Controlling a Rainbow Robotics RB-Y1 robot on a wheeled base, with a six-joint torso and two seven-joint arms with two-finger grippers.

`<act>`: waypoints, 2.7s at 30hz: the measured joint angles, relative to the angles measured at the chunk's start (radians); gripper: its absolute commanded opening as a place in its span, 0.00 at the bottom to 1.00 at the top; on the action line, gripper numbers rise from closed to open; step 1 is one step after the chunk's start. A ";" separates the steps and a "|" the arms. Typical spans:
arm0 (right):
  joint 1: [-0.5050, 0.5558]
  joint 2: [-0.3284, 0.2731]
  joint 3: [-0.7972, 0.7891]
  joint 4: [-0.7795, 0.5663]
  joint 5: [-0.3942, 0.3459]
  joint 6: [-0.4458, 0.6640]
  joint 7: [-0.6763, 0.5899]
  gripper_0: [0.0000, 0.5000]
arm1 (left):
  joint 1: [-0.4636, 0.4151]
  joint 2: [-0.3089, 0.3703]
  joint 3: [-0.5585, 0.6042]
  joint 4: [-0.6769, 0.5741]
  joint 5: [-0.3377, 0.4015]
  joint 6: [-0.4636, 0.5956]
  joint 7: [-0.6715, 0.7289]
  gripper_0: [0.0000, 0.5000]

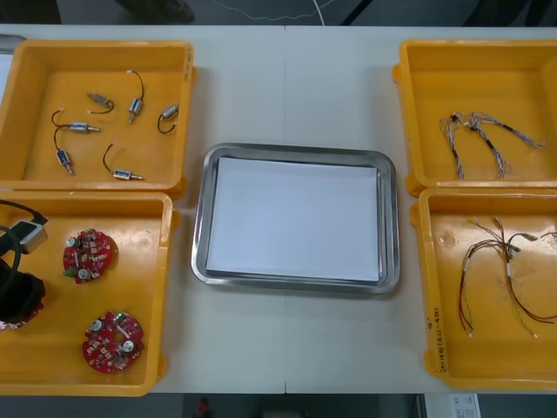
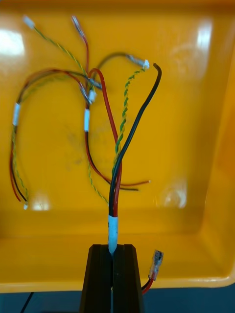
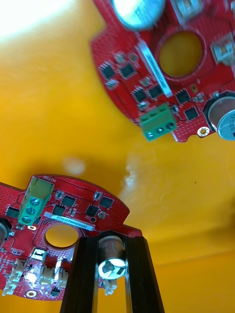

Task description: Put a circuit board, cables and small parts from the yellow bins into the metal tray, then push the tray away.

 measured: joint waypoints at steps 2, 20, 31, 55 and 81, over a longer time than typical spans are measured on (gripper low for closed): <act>-0.017 -0.003 0.001 -0.014 -0.005 0.000 0.000 0.00 | -0.005 0.000 0.034 -0.013 0.004 0.040 0.000 0.00; -0.090 -0.137 0.086 -0.082 -0.170 0.003 0.000 0.00 | -0.274 -0.100 0.140 -0.058 0.055 0.433 0.000 0.00; -0.164 -0.163 0.174 -0.083 -0.191 0.003 0.009 0.00 | -0.432 -0.158 0.119 -0.115 0.067 0.545 0.001 0.00; -0.222 -0.163 0.233 -0.084 -0.224 0.004 0.010 0.00 | -0.838 -0.381 -0.307 -0.073 0.038 0.549 0.316 0.00; -0.224 -0.164 0.231 -0.084 -0.201 0.004 0.010 0.00 | -0.939 -0.557 -0.652 0.130 -0.077 0.304 0.317 0.00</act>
